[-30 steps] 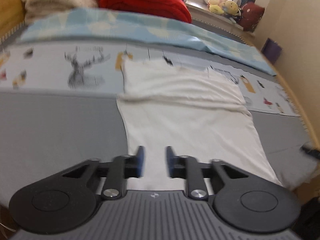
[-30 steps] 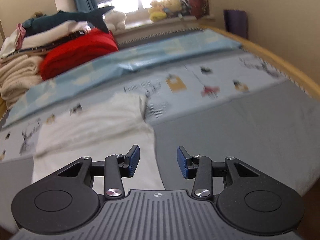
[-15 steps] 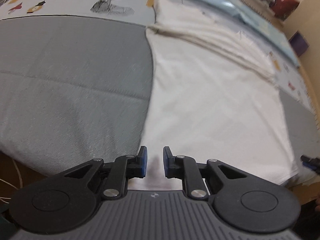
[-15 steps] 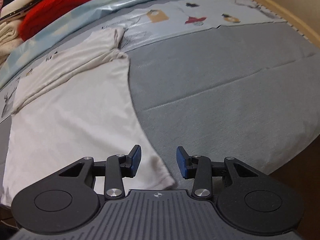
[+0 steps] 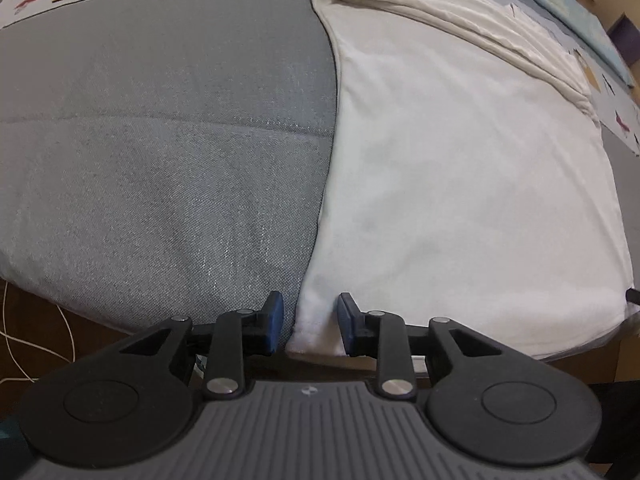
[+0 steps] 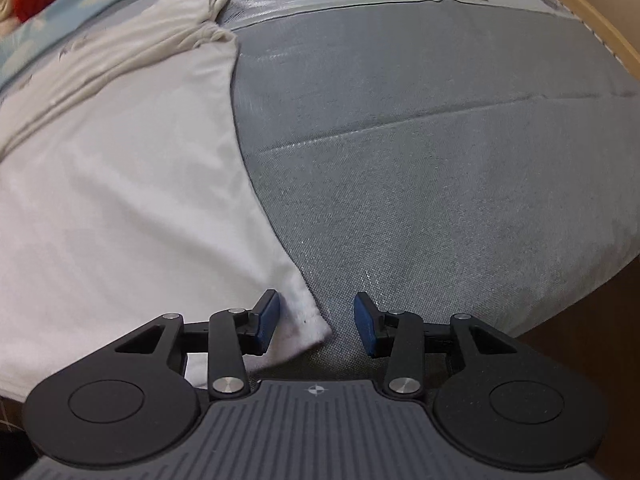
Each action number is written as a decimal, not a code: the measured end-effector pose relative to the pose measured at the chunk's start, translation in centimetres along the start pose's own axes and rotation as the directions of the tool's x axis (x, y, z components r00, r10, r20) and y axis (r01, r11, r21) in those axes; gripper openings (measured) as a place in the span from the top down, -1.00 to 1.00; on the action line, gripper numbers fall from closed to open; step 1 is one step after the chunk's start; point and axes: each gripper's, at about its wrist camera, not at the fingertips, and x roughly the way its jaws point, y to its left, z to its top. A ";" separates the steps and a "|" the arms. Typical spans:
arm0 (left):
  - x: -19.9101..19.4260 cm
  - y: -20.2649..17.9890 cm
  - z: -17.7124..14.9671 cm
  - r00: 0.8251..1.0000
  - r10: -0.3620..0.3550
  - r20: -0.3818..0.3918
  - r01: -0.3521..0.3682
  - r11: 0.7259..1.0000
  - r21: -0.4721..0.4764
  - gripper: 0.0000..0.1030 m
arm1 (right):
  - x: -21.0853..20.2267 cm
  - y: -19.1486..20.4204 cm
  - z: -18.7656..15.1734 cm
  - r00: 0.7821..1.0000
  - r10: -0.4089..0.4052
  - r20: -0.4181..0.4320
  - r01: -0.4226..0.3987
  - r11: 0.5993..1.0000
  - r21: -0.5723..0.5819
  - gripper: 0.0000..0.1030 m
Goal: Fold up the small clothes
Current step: 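Grasp the shirt's folded end with both tools side by side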
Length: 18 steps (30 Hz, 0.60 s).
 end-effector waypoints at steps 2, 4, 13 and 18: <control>0.0 -0.3 -0.1 1.000 -0.002 0.006 0.002 1.000 0.010 0.45 | 0.0 0.2 -0.1 1.000 -0.006 0.003 0.006 1.000 -0.013 0.15; -0.1 -0.5 -0.2 1.000 -0.021 0.011 0.020 1.000 0.024 0.81 | -0.1 0.3 -0.1 1.000 -0.004 0.003 0.004 1.000 -0.019 0.20; -0.4 -0.1 -0.2 0.999 -0.037 0.021 0.038 0.999 -0.038 0.85 | -0.8 0.0 0.0 0.998 0.056 -0.007 -0.056 0.998 0.021 0.83; -0.1 -1.1 -0.4 1.000 -0.020 0.003 0.020 1.000 0.016 0.81 | -0.5 0.4 -0.1 0.999 0.040 -0.013 -0.040 0.999 0.006 0.70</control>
